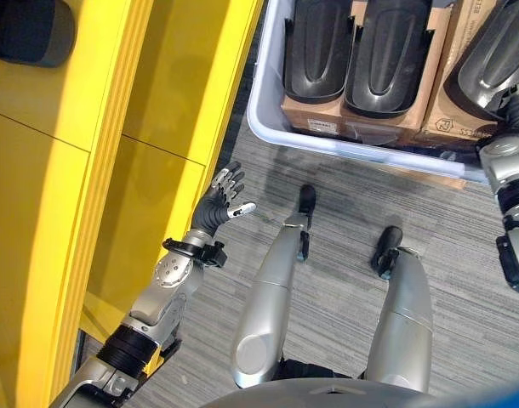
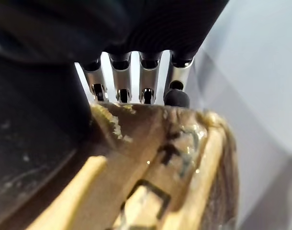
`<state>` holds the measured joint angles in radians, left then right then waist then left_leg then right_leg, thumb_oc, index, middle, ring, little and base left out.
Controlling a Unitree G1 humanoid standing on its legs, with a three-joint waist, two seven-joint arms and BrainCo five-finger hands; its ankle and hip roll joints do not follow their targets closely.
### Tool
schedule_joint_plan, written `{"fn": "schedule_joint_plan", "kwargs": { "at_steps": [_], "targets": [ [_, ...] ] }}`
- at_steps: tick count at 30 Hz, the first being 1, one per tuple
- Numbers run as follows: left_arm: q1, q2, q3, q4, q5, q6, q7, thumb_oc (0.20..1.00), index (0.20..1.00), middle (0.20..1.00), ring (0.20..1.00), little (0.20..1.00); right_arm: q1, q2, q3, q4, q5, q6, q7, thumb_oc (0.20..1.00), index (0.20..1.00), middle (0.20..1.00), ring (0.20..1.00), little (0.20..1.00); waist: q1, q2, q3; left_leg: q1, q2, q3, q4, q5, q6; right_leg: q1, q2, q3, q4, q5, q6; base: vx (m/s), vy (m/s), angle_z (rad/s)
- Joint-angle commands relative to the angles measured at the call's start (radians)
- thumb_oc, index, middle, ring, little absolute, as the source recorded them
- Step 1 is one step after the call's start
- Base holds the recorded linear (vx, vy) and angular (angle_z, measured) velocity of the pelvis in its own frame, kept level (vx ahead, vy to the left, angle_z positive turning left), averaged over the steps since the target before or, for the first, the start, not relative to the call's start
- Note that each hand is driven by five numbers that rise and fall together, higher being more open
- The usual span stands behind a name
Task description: Move parts from the plastic box to the shelf.
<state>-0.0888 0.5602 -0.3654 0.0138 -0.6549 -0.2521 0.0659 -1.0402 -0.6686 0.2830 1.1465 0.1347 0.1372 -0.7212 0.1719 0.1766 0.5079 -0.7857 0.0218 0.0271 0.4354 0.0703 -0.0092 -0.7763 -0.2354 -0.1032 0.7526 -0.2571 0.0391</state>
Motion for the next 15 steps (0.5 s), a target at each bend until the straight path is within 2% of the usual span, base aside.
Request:
{"fn": "schedule_joint_plan", "kwargs": {
  "at_steps": [1,2,3,4,9,11,15],
  "targets": [
    [0.012,-0.016,0.030,-0.005,0.022,-0.084,0.008,1.000,1.000,1.000,1.000,1.000,0.121,-0.033,-0.050,-0.096,-0.065,-0.155,-0.195,0.200,0.200,0.200,0.200,0.200,-0.021,-0.010,0.012,0.106,-0.015,0.008,0.020,-0.178,0.029,0.092,0.069,-0.020,-0.045,0.008,-0.015,-0.05,0.014,-0.31],
    [0.023,-0.033,0.043,0.015,0.032,-0.098,0.004,1.000,1.000,1.000,1.000,1.000,0.182,-0.014,-0.091,-0.195,-0.124,-0.192,-0.268,0.200,0.200,0.200,0.200,0.200,-0.036,-0.026,0.012,0.160,-0.005,0.019,-0.018,-0.169,0.023,0.143,0.076,-0.019,-0.099,0.022,-0.011,-0.02,0.005,-0.27],
    [0.023,-0.033,0.043,0.015,0.032,-0.098,0.004,1.000,1.000,1.000,1.000,1.000,0.184,-0.014,-0.092,-0.196,-0.124,-0.192,-0.268,0.200,0.200,0.200,0.200,0.200,-0.036,-0.026,0.012,0.161,-0.005,0.019,-0.019,-0.169,0.023,0.145,0.076,-0.019,-0.100,0.023,-0.011,-0.10,0.013,-0.25],
    [0.021,-0.043,0.057,0.025,0.037,-0.103,0.001,1.000,1.000,1.000,1.000,1.000,0.216,-0.007,-0.117,-0.270,-0.159,-0.212,-0.297,0.200,0.200,0.200,0.200,0.200,-0.045,-0.033,0.012,0.180,0.006,0.032,-0.051,-0.137,0.024,0.162,0.083,-0.029,-0.141,0.056,-0.018,-0.09,0.013,-0.12],
    [0.036,-0.064,0.094,0.053,0.037,-0.097,-0.029,1.000,1.000,1.000,1.000,1.000,0.333,0.020,-0.166,-0.476,-0.223,-0.196,-0.358,0.200,0.200,0.200,0.200,0.200,-0.077,-0.063,0.012,0.321,0.023,0.058,-0.120,-0.130,0.009,0.290,0.087,-0.025,-0.237,0.081,-0.007,0.00,0.008,-0.20],
    [0.037,-0.067,0.096,0.057,0.038,-0.099,-0.034,1.000,1.000,1.000,1.000,1.000,0.344,0.023,-0.169,-0.491,-0.235,-0.200,-0.367,0.200,0.200,0.200,0.200,0.200,-0.079,-0.066,0.012,0.336,0.024,0.061,-0.128,-0.129,0.008,0.304,0.088,-0.024,-0.248,0.085,-0.006,0.02,-0.004,-0.20],
    [0.035,-0.092,0.098,0.096,0.053,-0.100,-0.049,1.000,1.000,1.000,1.000,1.000,0.387,0.042,-0.174,-0.603,-0.287,-0.162,-0.392,0.200,0.200,0.200,0.200,0.200,-0.101,-0.087,0.008,0.444,0.035,0.076,-0.173,-0.129,-0.004,0.406,0.091,-0.017,-0.322,0.106,0.000,0.05,0.006,-0.19]
  ]
}}
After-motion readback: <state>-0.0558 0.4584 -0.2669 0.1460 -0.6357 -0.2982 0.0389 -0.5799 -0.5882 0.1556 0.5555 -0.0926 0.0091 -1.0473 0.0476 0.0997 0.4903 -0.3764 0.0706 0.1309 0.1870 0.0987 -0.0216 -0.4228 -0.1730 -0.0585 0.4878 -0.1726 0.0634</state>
